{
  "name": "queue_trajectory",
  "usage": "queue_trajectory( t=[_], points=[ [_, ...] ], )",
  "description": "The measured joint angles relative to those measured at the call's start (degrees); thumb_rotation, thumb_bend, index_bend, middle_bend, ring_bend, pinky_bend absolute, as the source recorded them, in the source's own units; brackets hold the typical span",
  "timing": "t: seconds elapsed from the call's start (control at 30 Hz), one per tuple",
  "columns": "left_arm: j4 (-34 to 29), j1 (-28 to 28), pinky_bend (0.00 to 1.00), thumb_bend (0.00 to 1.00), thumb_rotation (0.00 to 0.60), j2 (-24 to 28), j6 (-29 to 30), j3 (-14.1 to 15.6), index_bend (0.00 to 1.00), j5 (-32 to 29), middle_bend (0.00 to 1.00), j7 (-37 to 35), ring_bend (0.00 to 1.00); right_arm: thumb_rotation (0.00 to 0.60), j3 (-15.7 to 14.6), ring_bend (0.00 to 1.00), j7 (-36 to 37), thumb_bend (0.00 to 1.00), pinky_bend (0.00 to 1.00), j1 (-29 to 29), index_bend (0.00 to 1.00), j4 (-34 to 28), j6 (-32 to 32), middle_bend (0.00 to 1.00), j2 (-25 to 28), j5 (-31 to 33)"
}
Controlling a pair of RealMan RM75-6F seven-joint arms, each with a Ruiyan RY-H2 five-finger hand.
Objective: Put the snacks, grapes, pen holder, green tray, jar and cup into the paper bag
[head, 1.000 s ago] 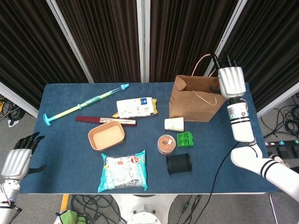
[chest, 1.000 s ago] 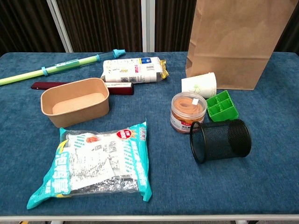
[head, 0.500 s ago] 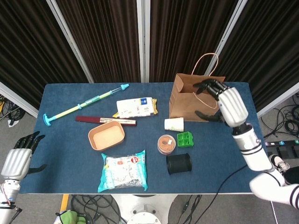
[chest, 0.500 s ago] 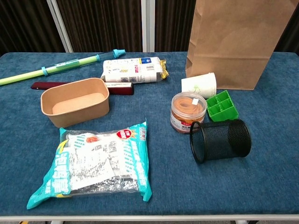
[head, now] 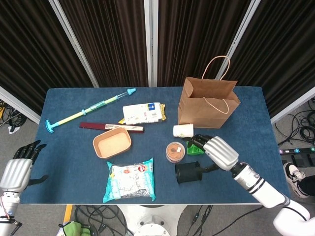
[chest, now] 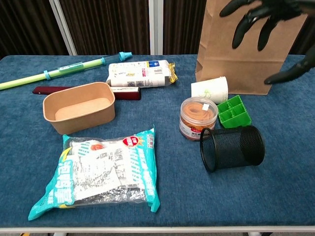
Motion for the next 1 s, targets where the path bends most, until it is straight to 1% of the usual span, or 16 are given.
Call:
queue_trajectory(
  t=[0.1, 0.17, 0.27, 0.37, 0.57, 0.7, 0.83, 1.0],
  points=[
    [0.27, 0.11, 0.14, 0.04, 0.600, -0.19, 0.01, 0.11, 0.20, 0.05, 0.17, -0.27, 0.13, 0.600, -1.01, 0.11, -6.32, 0.00, 0.29, 0.36, 0.05, 1.42, -3.46, 0.24, -3.95, 2.69],
    [0.49, 0.18, 0.14, 0.04, 0.600, -0.30, 0.03, 0.16, 0.20, 0.06, 0.17, -0.47, 0.13, 0.600, -1.62, 0.11, -10.04, 0.00, 0.29, 0.43, 0.05, 2.85, -5.05, 0.23, -7.32, 4.63],
    [0.89, 0.28, 0.14, 0.04, 0.600, -0.53, -0.01, 0.21, 0.20, 0.02, 0.17, -0.90, 0.13, 0.600, -2.65, 0.11, -13.98, 0.00, 0.29, 0.14, 0.05, 5.42, -5.99, 0.23, -11.70, 6.55],
    [1.25, 0.39, 0.14, 0.04, 0.600, -0.71, -0.01, 0.32, 0.20, 0.09, 0.18, -1.21, 0.13, 0.600, -3.75, 0.11, -16.55, 0.00, 0.29, -0.82, 0.05, 8.11, -5.41, 0.23, -14.63, 7.10],
    [1.86, 0.37, 0.14, 0.04, 0.600, -1.10, -0.18, 0.37, 0.20, 0.29, 0.17, -1.73, 0.13, 0.600, -5.95, 0.11, -17.59, 0.00, 0.29, -3.24, 0.05, 11.65, -2.06, 0.23, -17.82, 5.76],
    [2.15, 0.30, 0.14, 0.04, 0.600, -1.30, -0.20, 0.38, 0.20, 0.51, 0.17, -1.93, 0.13, 0.600, -6.62, 0.11, -17.63, 0.00, 0.28, -4.01, 0.05, 13.44, -0.46, 0.23, -19.41, 4.38],
    [2.26, 0.35, 0.14, 0.04, 0.600, -1.34, -0.26, 0.40, 0.20, 0.44, 0.17, -2.13, 0.13, 0.600, -7.13, 0.10, -17.67, 0.00, 0.27, -4.31, 0.05, 14.38, -0.04, 0.22, -20.47, 3.57],
    [2.61, 0.43, 0.14, 0.04, 0.600, -1.59, -0.42, 0.49, 0.20, 0.37, 0.17, -2.46, 0.13, 0.600, -7.46, 0.10, -19.52, 0.00, 0.26, -4.37, 0.05, 16.09, -0.17, 0.22, -22.19, 3.13]
  ],
)
